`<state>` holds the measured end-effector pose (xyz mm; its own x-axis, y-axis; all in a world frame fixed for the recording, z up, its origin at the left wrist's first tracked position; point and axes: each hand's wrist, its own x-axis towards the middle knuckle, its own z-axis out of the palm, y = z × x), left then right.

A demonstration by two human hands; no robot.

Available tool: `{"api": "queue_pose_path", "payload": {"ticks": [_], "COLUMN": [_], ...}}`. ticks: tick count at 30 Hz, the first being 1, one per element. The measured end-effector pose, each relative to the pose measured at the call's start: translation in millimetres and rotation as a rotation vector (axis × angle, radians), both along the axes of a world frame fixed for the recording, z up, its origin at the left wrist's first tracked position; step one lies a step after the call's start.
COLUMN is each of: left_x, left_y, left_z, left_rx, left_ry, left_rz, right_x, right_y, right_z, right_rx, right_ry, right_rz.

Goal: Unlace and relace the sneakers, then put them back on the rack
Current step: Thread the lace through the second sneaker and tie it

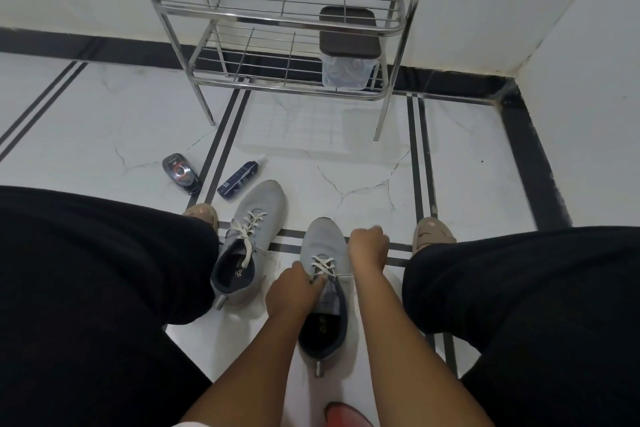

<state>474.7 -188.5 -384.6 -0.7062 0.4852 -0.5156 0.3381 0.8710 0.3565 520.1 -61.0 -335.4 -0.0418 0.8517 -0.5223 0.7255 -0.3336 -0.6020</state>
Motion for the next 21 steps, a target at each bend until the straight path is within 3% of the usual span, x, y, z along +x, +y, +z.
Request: {"api": "queue_pose_path", "payload": {"ticks": [5,11,14,21], "left_x": [1,-12,-15,-17], "left_y": [-6,-13,-15,-16], "left_z": [0,-16,-28,-33], "left_rx": [-0.008,0.203,0.239,0.277], "left_ry": [-0.01,-0.321,-0.414,-0.441], "left_rz": [-0.045,0.305,0.383,0.384], "right_x": [-4,16,18,12], "right_y": [-5,-46,-59,-60], "right_z": [6,-31,-39,-43], "right_rx": [0.027,-0.036,-0.043,0.013], "right_ry": [0.173,-0.191,-0.233,-0.279], "right_rz": [0.193,0.51,0.557,0.626]}}
